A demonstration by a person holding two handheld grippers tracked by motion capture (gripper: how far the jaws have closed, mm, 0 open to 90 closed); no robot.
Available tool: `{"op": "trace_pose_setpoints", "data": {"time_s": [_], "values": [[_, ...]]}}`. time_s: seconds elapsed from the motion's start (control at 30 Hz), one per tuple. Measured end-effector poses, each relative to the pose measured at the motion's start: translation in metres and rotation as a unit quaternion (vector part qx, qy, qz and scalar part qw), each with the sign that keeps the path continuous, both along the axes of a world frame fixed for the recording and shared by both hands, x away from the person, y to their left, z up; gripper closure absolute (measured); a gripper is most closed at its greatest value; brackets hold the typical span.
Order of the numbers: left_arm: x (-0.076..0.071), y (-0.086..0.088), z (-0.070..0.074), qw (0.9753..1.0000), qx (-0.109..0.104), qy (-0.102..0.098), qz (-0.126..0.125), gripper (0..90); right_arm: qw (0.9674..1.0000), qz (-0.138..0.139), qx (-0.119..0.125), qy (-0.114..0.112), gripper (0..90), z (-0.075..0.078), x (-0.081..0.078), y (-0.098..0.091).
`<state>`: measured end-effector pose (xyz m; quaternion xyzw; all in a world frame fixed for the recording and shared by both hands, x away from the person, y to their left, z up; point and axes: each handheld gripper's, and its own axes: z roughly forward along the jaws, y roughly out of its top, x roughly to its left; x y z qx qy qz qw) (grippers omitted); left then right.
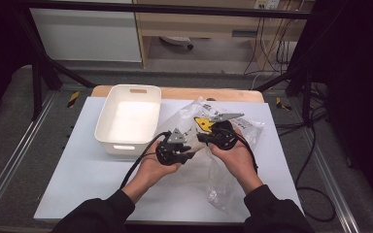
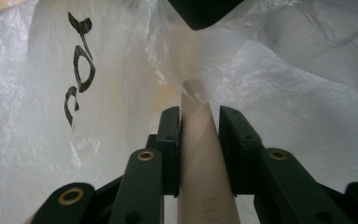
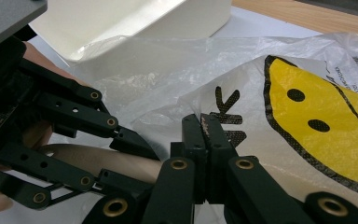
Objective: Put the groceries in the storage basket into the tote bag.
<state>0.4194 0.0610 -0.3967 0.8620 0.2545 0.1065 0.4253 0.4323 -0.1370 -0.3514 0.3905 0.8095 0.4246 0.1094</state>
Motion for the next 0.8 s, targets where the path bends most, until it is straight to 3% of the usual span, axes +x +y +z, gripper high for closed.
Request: {"op": "trace_pose_setpoints", "data": {"time_s": [0.8], "values": [[0.013,-0.013,-0.009,0.9999,-0.006,0.0,0.016,70.2,1.0,0.004,0.006,0.001,90.0,-0.005,-0.013,-0.006]]}}
